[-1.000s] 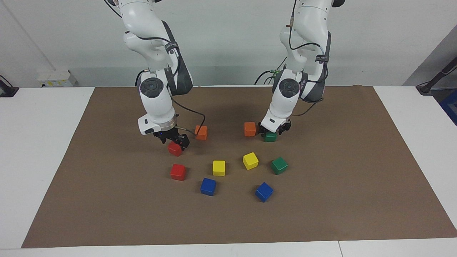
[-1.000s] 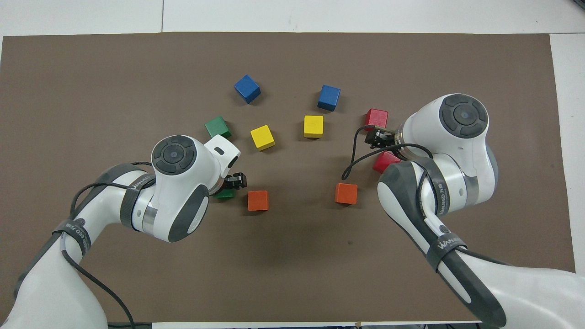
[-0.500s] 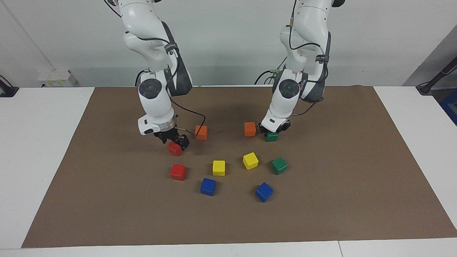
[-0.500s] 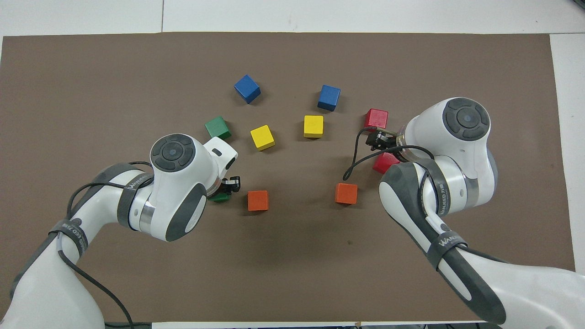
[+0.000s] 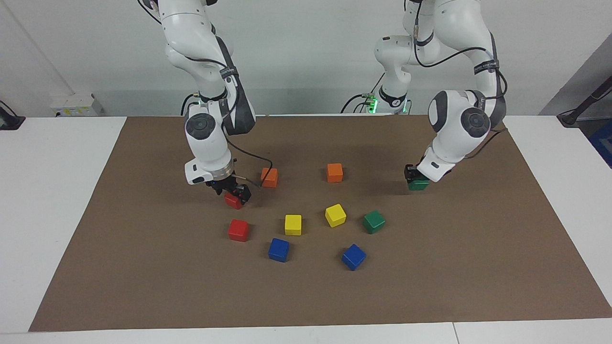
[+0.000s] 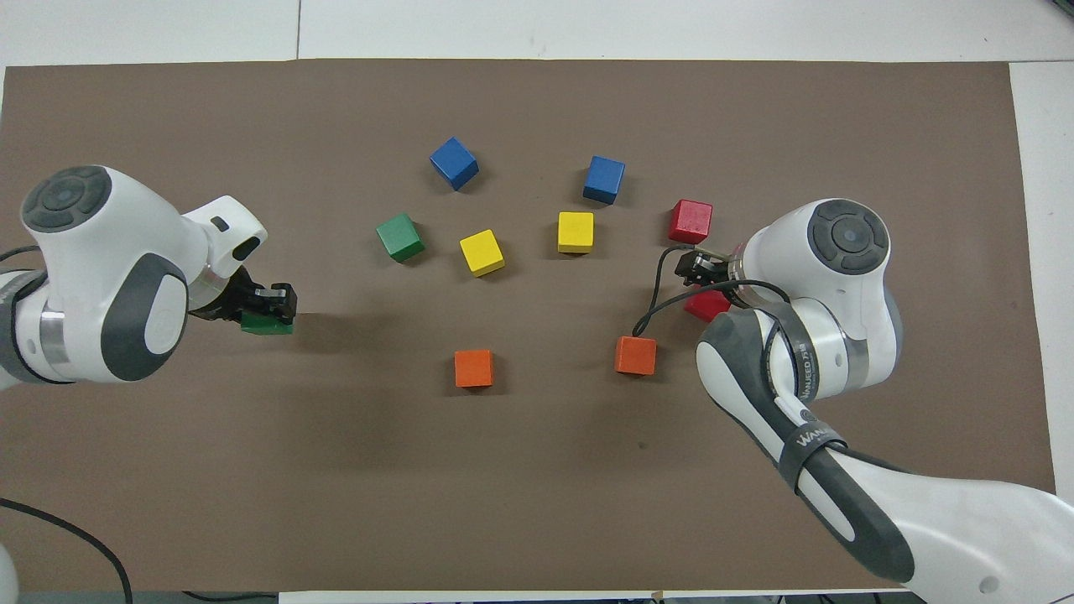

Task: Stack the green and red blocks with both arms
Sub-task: 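Set the green cube down outward while the right gripper sets red outward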

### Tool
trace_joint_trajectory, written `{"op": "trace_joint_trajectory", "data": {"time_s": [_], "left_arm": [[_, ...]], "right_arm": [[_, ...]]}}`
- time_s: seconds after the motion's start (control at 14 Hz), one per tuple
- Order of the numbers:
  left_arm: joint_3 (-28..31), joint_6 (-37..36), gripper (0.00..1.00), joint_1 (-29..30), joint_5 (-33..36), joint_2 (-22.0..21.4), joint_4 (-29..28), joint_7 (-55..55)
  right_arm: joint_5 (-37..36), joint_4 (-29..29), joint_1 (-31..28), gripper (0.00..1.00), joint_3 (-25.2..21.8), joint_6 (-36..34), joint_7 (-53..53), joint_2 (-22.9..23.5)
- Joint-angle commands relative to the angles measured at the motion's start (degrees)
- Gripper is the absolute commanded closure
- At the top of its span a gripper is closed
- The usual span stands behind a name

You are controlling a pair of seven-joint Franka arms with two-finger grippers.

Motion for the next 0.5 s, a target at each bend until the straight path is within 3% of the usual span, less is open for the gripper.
{"op": "trace_joint_trajectory", "data": {"time_s": [0.0, 0.29, 0.36, 0.43], "left_arm": [[-0.5, 0.0, 1.00, 2.5, -0.7, 0.1, 1.0, 1.6], [-0.4, 3.2, 1.00, 5.8, -0.5, 1.0, 2.5, 2.0], [-0.4, 4.0, 1.00, 6.6, -0.5, 1.3, 2.5, 2.9], [-0.4, 4.3, 1.00, 6.9, -0.4, 1.4, 2.5, 3.8]], "right_arm": [[0.8, -1.7, -0.2, 0.01, 0.5, 1.5, -1.0, -0.4], [0.8, -1.8, 0.0, 0.01, 0.5, 1.5, -1.1, -0.2], [0.8, -1.7, 0.0, 0.07, 0.5, 1.5, -1.1, -0.2], [0.8, -1.8, 0.0, 0.23, 0.5, 1.5, -1.3, -0.2]]}}
